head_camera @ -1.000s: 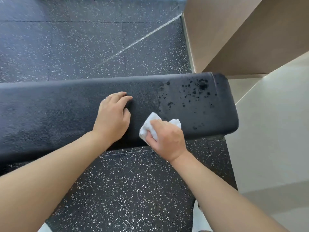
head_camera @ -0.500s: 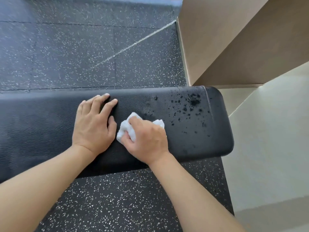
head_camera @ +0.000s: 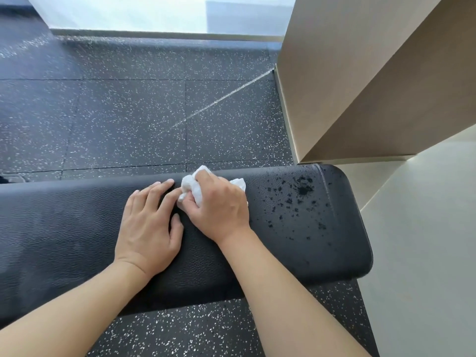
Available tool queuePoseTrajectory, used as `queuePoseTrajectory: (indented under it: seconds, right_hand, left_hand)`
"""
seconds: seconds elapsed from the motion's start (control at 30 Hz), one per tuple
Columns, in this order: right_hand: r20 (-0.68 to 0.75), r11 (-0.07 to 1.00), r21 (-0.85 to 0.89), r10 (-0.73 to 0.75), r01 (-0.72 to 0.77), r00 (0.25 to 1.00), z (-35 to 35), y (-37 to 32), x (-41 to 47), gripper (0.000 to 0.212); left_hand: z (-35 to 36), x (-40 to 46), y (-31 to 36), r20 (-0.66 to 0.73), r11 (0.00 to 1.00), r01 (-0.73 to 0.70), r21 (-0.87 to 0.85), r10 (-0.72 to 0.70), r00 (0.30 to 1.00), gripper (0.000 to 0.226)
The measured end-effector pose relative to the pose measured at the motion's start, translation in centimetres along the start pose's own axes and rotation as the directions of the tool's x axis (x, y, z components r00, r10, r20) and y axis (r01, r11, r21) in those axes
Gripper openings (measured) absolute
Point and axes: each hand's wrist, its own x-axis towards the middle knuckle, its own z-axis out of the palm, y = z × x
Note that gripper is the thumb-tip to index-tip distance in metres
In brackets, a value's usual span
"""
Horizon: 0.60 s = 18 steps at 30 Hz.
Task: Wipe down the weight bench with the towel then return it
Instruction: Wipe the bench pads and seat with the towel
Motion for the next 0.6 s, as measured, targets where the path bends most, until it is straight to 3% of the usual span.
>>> queuePoseTrajectory:
  seconds: [0.33,0.6]
  right_hand:
    - [-0.01,0.998,-0.014,0.062,-0.062,0.998,-2.5,0.7,-8.5,0.017]
    - [0.04,0.998,0.04,0.044,-0.046,0.998,-3.6,0.6,-9.8,0.02]
  left_hand:
    - [0.1,-0.2,0.0,-0.015,1.0,0.01,-0.013,-0.011,1.0,0.055]
    - [-0.1,-0.4,-0.1,-0.005,0.999,0.02,-0.037,-0.021,1.0,0.054]
